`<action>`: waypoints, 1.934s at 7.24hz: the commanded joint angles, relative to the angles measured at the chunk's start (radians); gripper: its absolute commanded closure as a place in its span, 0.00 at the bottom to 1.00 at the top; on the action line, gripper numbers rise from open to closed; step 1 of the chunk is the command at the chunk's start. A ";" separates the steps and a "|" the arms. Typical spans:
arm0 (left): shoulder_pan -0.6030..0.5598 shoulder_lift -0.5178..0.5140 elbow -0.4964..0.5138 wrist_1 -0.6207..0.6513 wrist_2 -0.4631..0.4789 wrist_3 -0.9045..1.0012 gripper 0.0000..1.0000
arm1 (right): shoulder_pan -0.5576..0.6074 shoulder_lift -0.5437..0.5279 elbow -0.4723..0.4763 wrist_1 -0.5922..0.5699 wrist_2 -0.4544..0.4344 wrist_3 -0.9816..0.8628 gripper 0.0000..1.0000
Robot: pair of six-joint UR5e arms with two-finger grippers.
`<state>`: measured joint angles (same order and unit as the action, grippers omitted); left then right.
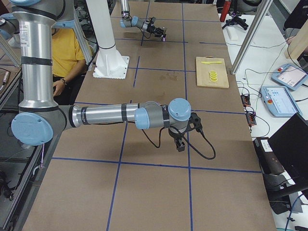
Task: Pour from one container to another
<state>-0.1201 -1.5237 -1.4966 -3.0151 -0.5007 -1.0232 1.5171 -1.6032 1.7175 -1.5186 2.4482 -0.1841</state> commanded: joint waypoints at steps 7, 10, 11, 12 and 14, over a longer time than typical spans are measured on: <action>-0.099 -0.050 -0.123 -0.002 -0.110 0.050 1.00 | 0.000 -0.006 0.004 0.063 0.000 0.012 0.02; -0.115 -0.113 -0.152 -0.002 -0.111 0.146 1.00 | -0.011 -0.004 -0.004 0.233 -0.014 0.236 0.01; -0.115 -0.118 -0.152 -0.001 -0.113 0.164 1.00 | -0.065 -0.012 -0.002 0.347 -0.076 0.374 0.01; -0.118 -0.118 -0.152 0.001 -0.117 0.208 1.00 | -0.128 -0.027 -0.004 0.470 -0.133 0.517 0.02; -0.124 -0.116 -0.151 0.002 -0.122 0.210 1.00 | -0.271 -0.101 -0.004 0.750 -0.278 0.799 0.04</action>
<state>-0.2402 -1.6405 -1.6487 -3.0141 -0.6200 -0.8198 1.3367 -1.6606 1.7138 -0.9471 2.2635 0.4320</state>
